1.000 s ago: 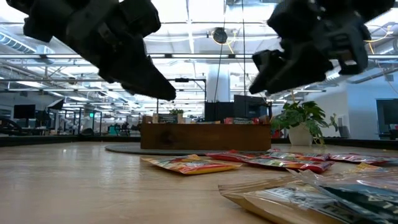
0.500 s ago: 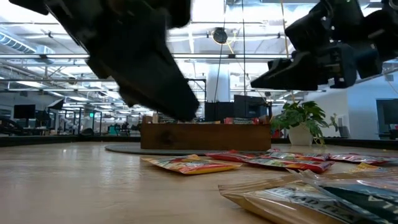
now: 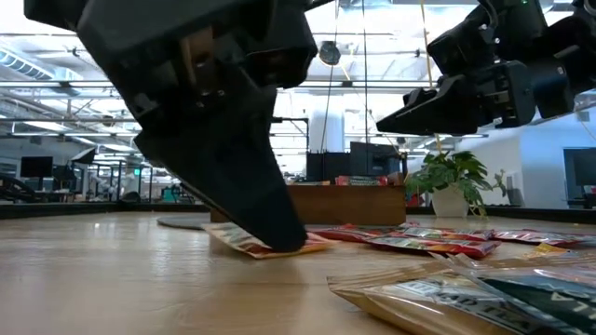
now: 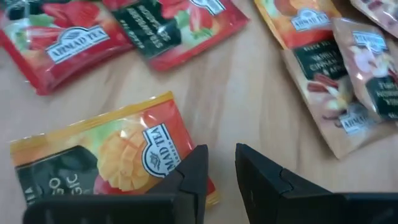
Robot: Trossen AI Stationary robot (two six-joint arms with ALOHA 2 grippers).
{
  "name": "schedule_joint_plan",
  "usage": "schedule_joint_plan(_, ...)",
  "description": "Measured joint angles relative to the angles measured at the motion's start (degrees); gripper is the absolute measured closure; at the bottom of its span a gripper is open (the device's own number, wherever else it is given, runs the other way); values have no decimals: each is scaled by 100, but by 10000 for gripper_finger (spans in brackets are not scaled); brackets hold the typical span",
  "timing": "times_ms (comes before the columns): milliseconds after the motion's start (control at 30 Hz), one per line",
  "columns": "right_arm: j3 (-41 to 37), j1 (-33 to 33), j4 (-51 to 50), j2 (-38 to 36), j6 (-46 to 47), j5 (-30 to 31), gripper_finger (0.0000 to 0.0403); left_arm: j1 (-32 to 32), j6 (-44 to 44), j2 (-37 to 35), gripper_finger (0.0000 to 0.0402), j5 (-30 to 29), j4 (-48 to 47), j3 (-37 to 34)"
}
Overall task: Pick & Place Tea
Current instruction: Put the yellow tea bag into the middle section of the wooden organizer
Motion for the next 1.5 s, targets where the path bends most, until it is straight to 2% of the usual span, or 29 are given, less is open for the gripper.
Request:
schedule_joint_plan(100, 0, 1, 1, 0, -11, -159, 253, -15, -184, -15, 314, -167, -294, 4)
schedule_joint_plan(267, 0, 6, 96, 0, -30, -369, 253, -61, -4, 0, 314, -170, -284, 0)
schedule_joint_plan(433, 170, 8, 83, 169, 103, -1226, 255, -118, 14, -9, 314, -81, -500, 2)
schedule_joint_plan(667, 1065, 11, -177, 1348, 368, -1958, 274, -199, 104, -10, 314, -84, -726, 0)
schedule_joint_plan(867, 1778, 8, -215, 2349, 231, -1961, 284, -314, 183, -4, 314, 144, -860, -9)
schedule_joint_plan(1133, 2571, 234, -261, 3039, -214, -1966, 287, -521, 550, -2, 314, 248, -878, -11)
schedule_joint_plan(1333, 3581, 244, -1331, 3684, 166, -2120, 287, -555, 707, -2, 314, 295, -871, -15)
schedule_joint_plan(1500, 4232, 199, -1471, 4253, 693, -2559, 287, -562, 709, -2, 314, 300, -869, -15)
